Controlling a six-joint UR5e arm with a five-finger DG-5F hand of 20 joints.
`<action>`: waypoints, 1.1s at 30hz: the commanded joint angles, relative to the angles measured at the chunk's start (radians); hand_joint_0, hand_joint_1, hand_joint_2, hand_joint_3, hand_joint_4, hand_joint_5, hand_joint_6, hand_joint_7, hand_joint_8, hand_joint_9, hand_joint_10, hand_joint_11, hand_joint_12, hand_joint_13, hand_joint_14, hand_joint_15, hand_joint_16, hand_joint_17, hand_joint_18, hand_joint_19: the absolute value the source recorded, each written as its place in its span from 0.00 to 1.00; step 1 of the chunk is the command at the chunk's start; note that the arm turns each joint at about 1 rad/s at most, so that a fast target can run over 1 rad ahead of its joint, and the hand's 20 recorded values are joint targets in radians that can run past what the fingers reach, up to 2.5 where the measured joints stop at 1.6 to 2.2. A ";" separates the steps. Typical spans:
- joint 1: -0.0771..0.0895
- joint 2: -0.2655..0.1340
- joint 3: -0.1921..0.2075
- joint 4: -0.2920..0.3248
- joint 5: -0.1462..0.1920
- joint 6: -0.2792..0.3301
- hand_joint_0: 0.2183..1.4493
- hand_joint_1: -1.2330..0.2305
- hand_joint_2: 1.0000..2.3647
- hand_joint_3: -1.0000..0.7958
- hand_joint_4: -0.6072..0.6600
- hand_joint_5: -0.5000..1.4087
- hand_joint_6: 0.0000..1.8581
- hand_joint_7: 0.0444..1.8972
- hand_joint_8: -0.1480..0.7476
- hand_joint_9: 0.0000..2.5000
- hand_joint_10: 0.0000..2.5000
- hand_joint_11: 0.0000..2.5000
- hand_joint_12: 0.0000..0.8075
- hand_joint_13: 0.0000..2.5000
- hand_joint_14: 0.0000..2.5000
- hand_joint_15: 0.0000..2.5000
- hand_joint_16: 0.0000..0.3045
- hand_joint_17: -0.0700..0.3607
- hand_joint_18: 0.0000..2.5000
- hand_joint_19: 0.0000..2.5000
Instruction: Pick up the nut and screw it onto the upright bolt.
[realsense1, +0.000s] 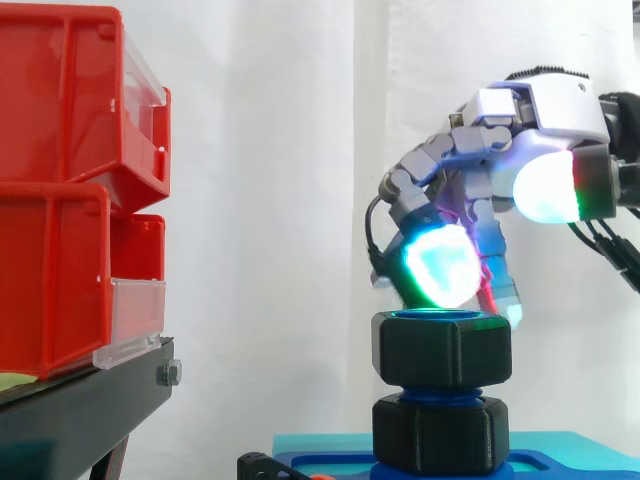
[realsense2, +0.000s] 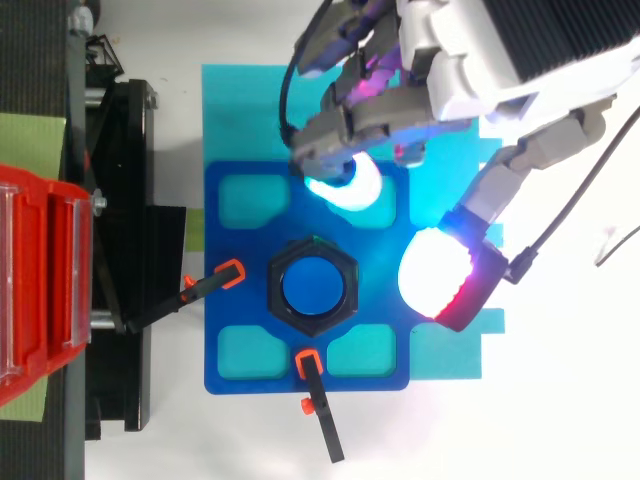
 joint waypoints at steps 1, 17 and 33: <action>-0.006 0.000 0.030 -0.015 -0.002 -0.006 0.24 0.55 0.00 0.28 0.72 0.25 0.27 0.51 0.51 0.56 0.00 0.02 0.47 0.39 0.00 0.00 0.19 0.47 0.33 0.00; 0.030 -0.004 -0.076 0.198 0.028 0.170 0.22 0.56 0.00 0.28 0.67 0.21 0.27 0.34 0.50 0.32 0.00 0.00 0.49 0.25 0.00 0.00 0.22 0.51 0.16 0.00; 0.050 -0.031 -0.098 0.252 0.041 0.173 0.22 0.56 0.00 0.28 0.68 0.21 0.27 0.36 0.51 0.32 0.00 0.00 0.49 0.26 0.00 0.00 0.22 0.51 0.17 0.00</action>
